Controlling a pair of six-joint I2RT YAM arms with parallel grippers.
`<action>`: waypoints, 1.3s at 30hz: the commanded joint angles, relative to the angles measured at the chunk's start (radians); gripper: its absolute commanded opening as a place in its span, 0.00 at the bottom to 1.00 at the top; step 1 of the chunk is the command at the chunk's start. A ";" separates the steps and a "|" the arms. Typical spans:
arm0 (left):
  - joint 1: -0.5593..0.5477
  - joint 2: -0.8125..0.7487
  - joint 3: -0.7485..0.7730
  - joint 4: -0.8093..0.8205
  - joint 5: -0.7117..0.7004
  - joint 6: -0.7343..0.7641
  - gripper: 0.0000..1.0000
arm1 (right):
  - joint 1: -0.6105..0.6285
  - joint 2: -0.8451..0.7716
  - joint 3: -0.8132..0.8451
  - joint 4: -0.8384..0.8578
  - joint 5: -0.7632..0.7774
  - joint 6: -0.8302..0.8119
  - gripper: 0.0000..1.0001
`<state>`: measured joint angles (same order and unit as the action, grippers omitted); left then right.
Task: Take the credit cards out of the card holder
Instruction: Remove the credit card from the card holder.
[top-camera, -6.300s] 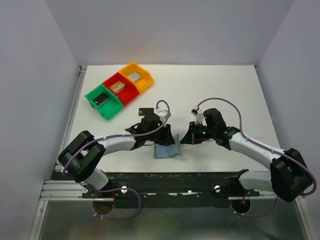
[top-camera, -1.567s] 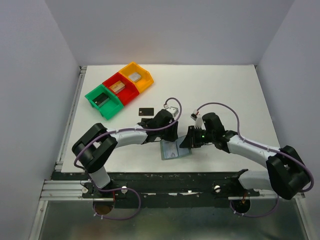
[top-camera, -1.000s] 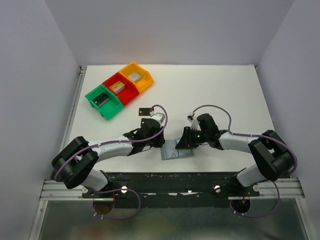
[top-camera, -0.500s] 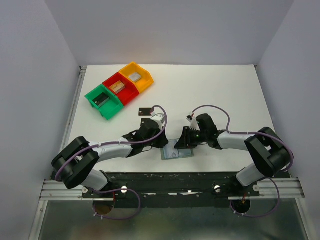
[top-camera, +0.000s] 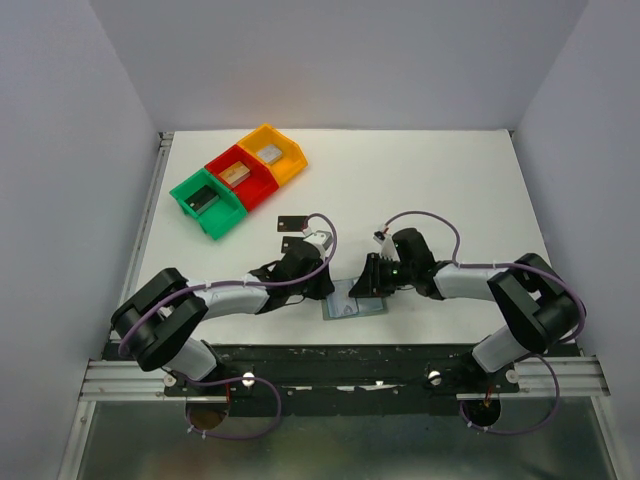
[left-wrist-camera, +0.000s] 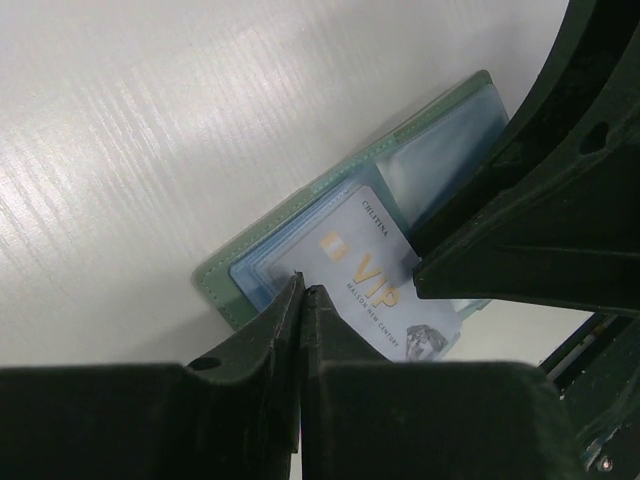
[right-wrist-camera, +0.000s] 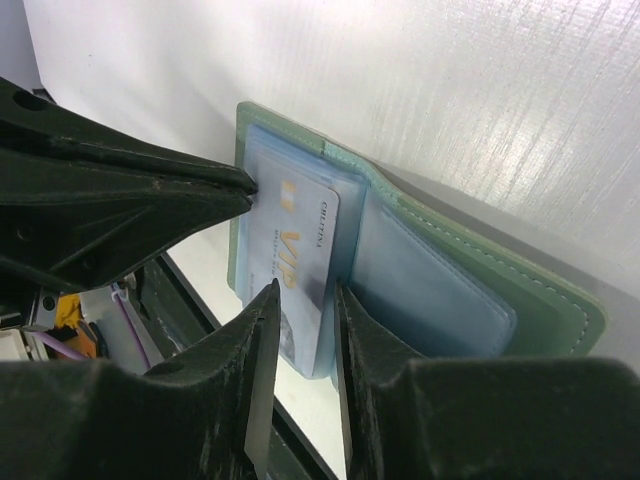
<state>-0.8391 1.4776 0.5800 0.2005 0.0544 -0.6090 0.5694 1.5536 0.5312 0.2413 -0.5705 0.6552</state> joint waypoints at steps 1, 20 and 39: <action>0.000 0.015 0.020 -0.030 0.004 -0.008 0.12 | 0.004 0.022 -0.023 0.049 -0.026 0.014 0.35; 0.000 -0.030 -0.031 -0.007 -0.028 -0.021 0.21 | -0.017 0.060 -0.076 0.237 -0.124 0.109 0.34; 0.000 -0.106 -0.068 0.005 -0.047 -0.038 0.24 | -0.025 0.100 -0.062 0.268 -0.149 0.123 0.34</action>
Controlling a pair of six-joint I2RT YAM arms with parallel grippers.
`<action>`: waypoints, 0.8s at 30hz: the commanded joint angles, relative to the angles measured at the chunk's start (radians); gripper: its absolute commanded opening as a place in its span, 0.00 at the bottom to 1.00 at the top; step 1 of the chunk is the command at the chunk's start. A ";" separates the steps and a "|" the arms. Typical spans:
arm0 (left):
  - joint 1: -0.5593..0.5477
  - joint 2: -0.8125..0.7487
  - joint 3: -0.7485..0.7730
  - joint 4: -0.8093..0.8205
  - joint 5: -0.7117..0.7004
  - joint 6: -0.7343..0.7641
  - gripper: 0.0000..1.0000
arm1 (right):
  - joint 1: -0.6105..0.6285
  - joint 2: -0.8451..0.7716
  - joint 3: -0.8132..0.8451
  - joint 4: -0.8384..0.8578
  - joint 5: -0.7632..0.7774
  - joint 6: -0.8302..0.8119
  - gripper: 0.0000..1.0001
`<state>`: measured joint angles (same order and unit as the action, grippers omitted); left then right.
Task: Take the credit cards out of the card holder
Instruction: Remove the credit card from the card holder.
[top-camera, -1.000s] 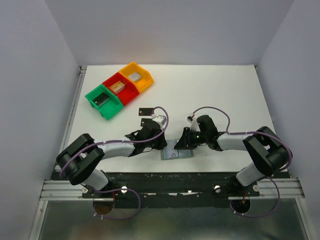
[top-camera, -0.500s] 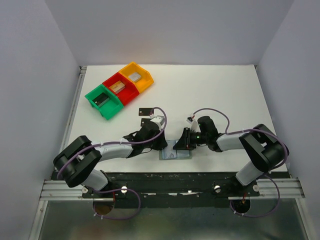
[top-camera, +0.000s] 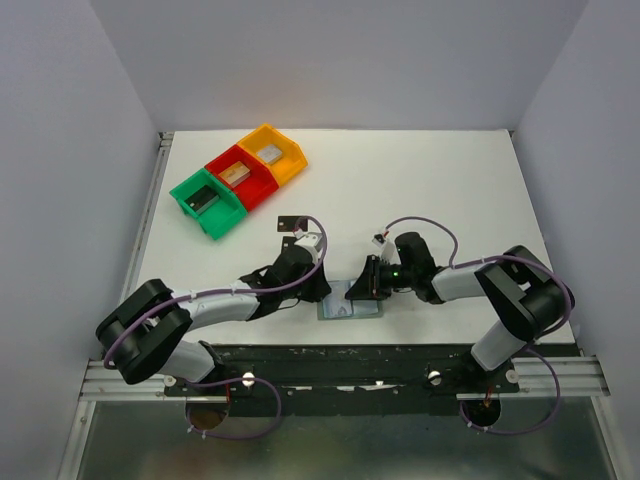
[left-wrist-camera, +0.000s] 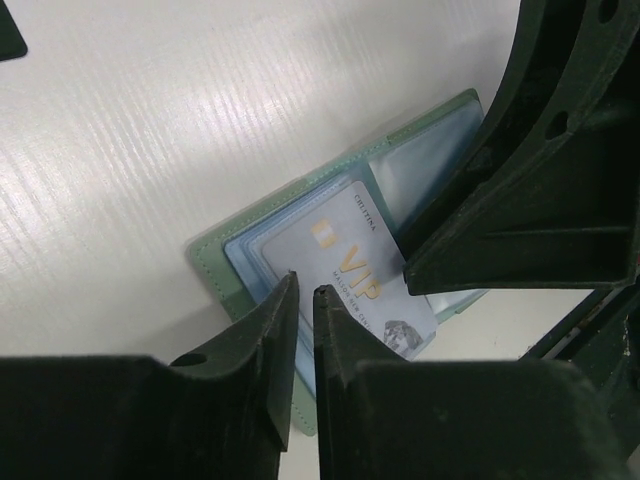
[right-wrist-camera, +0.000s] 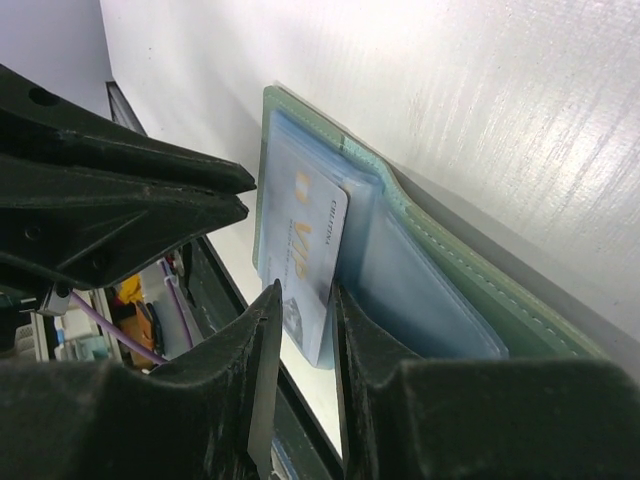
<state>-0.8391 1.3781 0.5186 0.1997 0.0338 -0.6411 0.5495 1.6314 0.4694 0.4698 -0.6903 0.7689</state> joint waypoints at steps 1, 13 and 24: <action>0.000 0.001 -0.008 0.003 -0.026 -0.006 0.20 | -0.005 0.024 -0.002 0.044 -0.031 0.009 0.34; 0.000 0.067 0.011 -0.045 -0.025 -0.006 0.00 | -0.017 0.067 -0.015 0.180 -0.081 0.082 0.33; 0.000 0.095 0.009 -0.016 -0.017 -0.008 0.00 | -0.023 0.119 -0.020 0.323 -0.136 0.153 0.34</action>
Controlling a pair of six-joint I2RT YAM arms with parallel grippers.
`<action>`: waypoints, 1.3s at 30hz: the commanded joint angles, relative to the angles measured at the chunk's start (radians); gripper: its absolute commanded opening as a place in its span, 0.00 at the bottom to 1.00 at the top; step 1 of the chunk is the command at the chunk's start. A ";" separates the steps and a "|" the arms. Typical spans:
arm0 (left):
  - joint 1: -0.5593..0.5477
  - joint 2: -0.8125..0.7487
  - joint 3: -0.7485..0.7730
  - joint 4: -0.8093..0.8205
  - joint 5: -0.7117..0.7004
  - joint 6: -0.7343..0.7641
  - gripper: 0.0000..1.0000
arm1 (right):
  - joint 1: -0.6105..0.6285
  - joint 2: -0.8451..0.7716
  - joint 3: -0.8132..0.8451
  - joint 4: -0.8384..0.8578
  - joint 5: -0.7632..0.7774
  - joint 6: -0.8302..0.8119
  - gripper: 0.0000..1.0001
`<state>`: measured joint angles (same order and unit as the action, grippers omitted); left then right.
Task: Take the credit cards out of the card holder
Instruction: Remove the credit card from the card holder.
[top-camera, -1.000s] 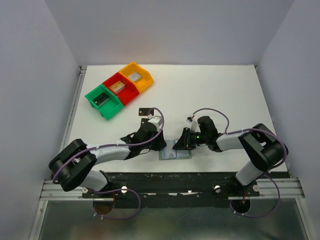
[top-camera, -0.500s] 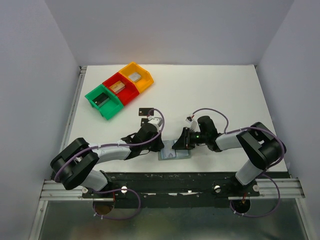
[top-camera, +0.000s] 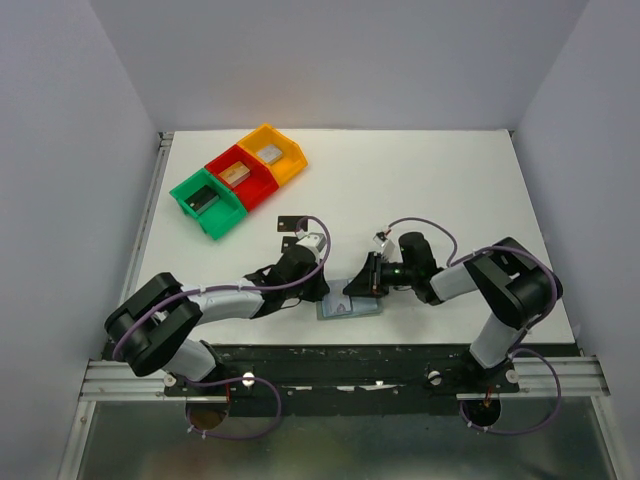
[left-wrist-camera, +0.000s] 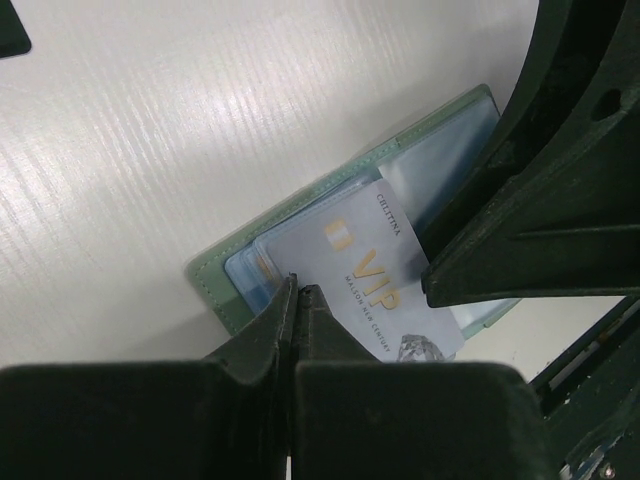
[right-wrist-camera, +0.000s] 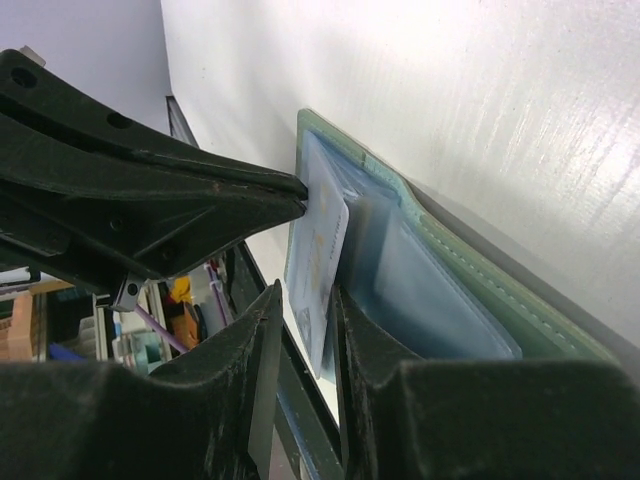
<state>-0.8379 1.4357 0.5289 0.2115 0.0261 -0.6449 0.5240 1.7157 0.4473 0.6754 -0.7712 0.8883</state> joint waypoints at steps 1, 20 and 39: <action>-0.001 0.038 -0.001 -0.024 -0.008 -0.004 0.00 | 0.001 0.045 0.004 0.131 -0.062 0.044 0.34; -0.003 0.035 -0.015 0.009 0.011 0.001 0.00 | 0.002 0.134 0.045 0.167 -0.119 0.077 0.41; -0.003 -0.023 -0.049 -0.015 -0.055 -0.029 0.12 | 0.001 0.041 0.024 0.041 -0.056 0.024 0.33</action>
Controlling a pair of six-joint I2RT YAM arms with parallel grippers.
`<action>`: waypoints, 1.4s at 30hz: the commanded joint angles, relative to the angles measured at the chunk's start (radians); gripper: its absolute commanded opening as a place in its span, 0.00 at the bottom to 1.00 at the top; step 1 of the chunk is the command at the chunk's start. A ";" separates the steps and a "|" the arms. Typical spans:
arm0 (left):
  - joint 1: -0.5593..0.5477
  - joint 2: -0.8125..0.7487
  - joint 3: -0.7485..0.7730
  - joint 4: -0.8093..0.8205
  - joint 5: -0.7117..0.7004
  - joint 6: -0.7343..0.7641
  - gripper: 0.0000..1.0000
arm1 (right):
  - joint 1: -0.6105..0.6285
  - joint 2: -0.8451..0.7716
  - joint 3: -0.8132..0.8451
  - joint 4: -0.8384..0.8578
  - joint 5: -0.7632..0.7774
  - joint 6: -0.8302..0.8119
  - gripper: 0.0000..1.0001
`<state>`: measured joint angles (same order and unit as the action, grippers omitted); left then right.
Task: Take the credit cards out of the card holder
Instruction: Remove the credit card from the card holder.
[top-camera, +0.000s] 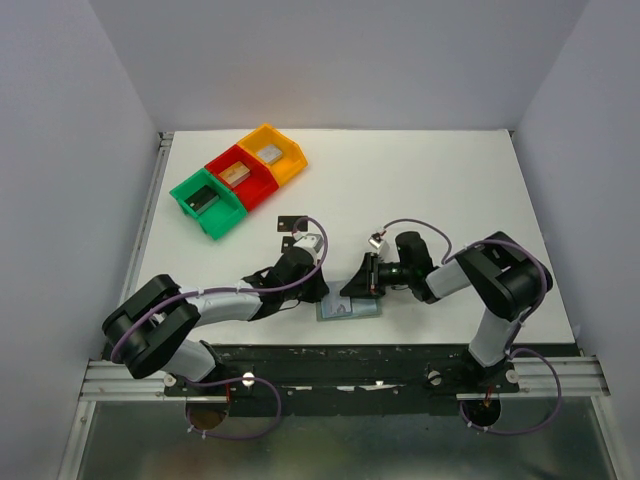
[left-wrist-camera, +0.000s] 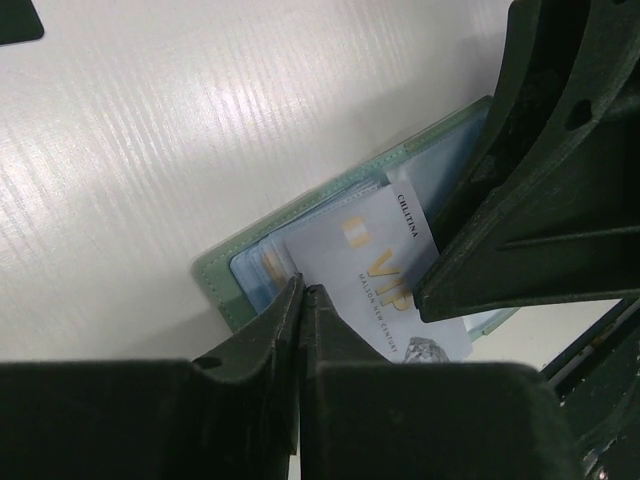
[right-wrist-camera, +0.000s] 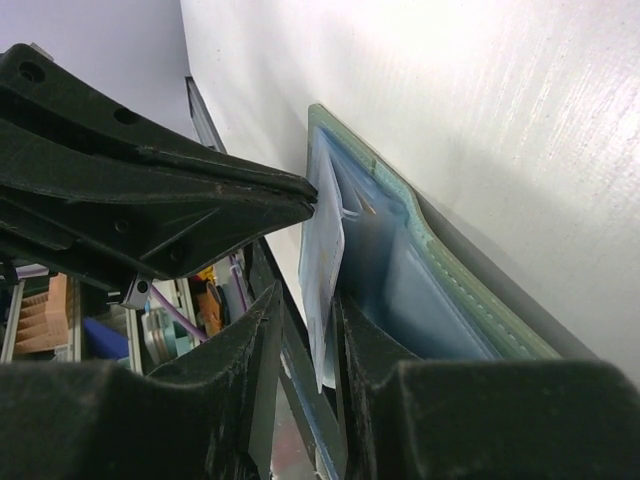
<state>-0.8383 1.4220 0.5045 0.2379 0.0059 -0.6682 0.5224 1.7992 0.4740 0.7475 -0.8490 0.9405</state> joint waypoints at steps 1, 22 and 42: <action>-0.002 -0.008 -0.023 -0.042 -0.035 -0.005 0.10 | 0.002 -0.050 -0.003 -0.042 0.024 -0.035 0.33; -0.002 -0.015 -0.035 -0.048 -0.053 -0.016 0.00 | -0.025 -0.139 -0.021 -0.165 0.054 -0.101 0.32; -0.001 0.002 -0.027 -0.058 -0.061 -0.016 0.00 | -0.047 -0.218 -0.020 -0.275 0.068 -0.158 0.28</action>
<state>-0.8383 1.4128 0.4889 0.2329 -0.0204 -0.6834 0.4824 1.6024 0.4530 0.5041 -0.7971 0.8074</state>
